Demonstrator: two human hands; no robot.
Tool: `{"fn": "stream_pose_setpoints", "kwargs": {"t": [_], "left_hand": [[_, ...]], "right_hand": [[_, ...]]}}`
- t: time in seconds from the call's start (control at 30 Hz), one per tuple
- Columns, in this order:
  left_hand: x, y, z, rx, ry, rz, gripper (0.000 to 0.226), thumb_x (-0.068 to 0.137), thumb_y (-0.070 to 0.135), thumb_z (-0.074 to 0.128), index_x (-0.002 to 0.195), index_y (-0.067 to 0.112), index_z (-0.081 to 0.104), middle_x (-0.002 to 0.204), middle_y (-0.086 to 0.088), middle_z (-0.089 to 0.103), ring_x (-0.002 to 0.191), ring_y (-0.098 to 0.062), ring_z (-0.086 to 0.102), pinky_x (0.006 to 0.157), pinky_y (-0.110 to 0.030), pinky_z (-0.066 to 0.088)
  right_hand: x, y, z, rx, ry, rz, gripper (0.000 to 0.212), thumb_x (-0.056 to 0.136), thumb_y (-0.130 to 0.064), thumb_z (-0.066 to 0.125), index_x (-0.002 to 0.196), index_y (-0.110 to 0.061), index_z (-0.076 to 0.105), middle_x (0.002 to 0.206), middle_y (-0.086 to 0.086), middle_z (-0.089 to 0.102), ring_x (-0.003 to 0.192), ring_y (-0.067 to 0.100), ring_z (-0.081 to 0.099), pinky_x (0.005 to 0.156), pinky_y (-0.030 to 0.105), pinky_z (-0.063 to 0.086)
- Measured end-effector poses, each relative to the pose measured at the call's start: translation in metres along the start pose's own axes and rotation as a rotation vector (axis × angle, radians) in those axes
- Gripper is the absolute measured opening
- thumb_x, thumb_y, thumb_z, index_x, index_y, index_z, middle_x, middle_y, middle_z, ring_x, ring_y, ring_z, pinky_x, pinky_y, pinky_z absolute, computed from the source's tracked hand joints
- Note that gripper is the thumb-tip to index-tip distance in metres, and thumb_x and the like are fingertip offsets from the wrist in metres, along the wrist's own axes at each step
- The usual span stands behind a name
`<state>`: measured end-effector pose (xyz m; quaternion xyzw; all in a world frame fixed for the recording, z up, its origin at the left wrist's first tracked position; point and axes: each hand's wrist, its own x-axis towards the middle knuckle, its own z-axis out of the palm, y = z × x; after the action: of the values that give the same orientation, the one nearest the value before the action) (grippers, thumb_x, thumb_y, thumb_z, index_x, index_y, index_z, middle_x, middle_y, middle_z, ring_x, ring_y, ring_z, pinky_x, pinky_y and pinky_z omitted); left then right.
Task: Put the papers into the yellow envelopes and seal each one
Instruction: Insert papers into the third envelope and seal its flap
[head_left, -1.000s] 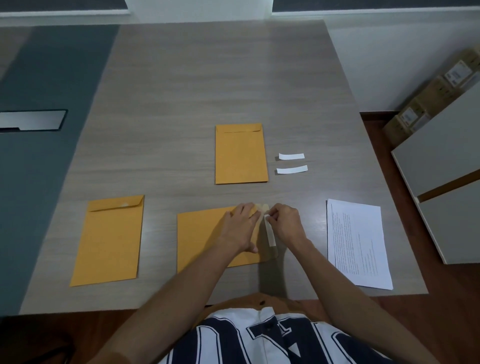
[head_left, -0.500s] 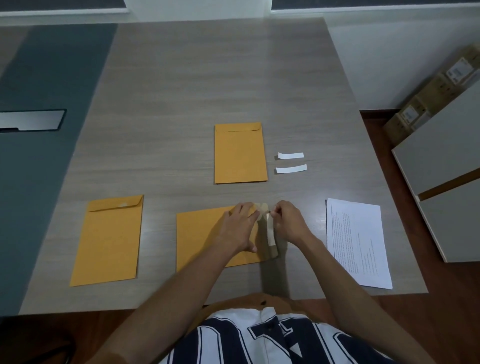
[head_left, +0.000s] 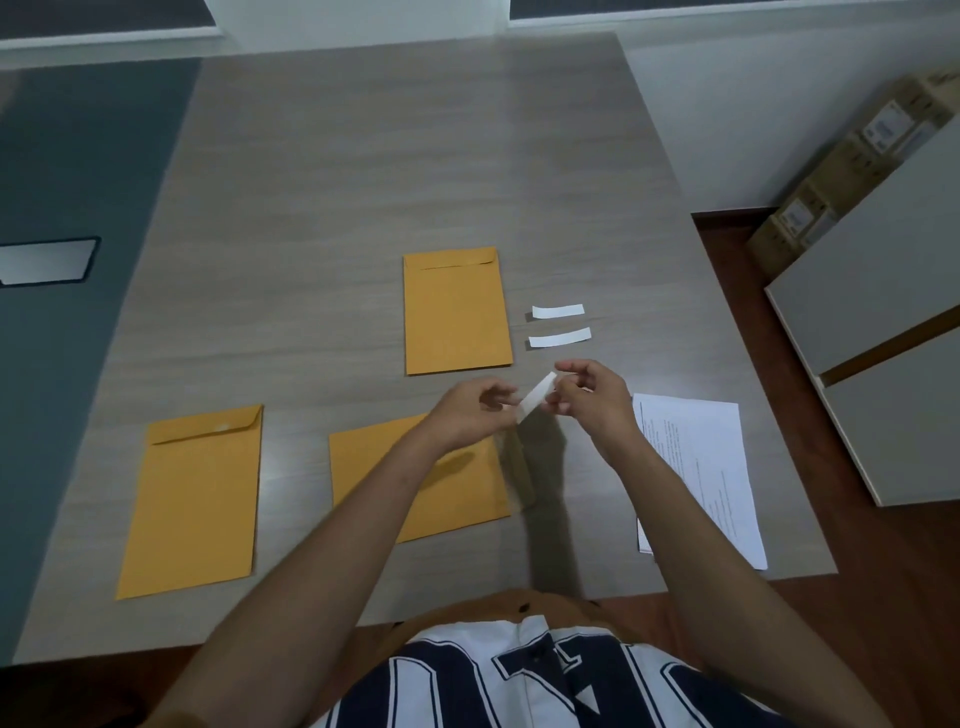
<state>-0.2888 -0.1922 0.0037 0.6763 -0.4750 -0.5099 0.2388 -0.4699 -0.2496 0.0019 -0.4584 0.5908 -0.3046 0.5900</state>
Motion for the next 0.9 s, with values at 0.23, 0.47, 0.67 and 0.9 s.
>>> {"fn": "stream_pose_setpoints", "kwargs": {"t": [0.23,0.47,0.67,0.9], "left_hand": [[0.032,0.028,0.002,-0.310,0.142,-0.078,0.020,0.088,-0.001,0.067,0.108,-0.004,0.065,0.080,-0.013,0.064,0.070,-0.018,0.066,0.066,-0.032,0.057],[0.100,0.052,-0.008,-0.213,0.318,-0.087,0.003,0.086,0.003,0.070,0.087,0.004,0.068,0.065,-0.003,0.064,0.046,-0.003,0.059,0.046,-0.016,0.050],[0.167,0.060,-0.016,0.026,0.407,-0.037,0.010,0.086,0.008,0.069,0.092,0.007,0.076,0.091,-0.003,0.074,0.082,-0.013,0.064,0.080,-0.024,0.053],[0.216,0.059,-0.018,0.101,0.400,-0.064,0.018,0.086,0.005,0.063,0.095,0.012,0.077,0.098,-0.003,0.075,0.092,-0.014,0.066,0.087,-0.023,0.051]], "right_hand": [[0.029,-0.021,-0.009,0.057,0.026,0.036,0.012,0.085,0.006,0.059,0.092,-0.003,0.065,0.078,0.013,0.063,0.063,0.019,0.067,0.081,0.045,0.059],[0.088,-0.041,-0.018,-0.118,0.058,0.003,0.006,0.084,-0.003,0.066,0.082,-0.008,0.065,0.073,0.006,0.064,0.059,0.022,0.063,0.079,0.052,0.059],[0.152,-0.054,-0.018,-0.287,0.113,0.009,0.015,0.081,-0.005,0.068,0.074,-0.017,0.066,0.072,0.003,0.068,0.056,0.017,0.064,0.073,0.045,0.061],[0.203,-0.055,-0.011,-0.438,0.135,-0.004,0.012,0.082,-0.007,0.067,0.078,-0.018,0.071,0.075,-0.005,0.068,0.078,0.016,0.069,0.078,0.037,0.060]]}}
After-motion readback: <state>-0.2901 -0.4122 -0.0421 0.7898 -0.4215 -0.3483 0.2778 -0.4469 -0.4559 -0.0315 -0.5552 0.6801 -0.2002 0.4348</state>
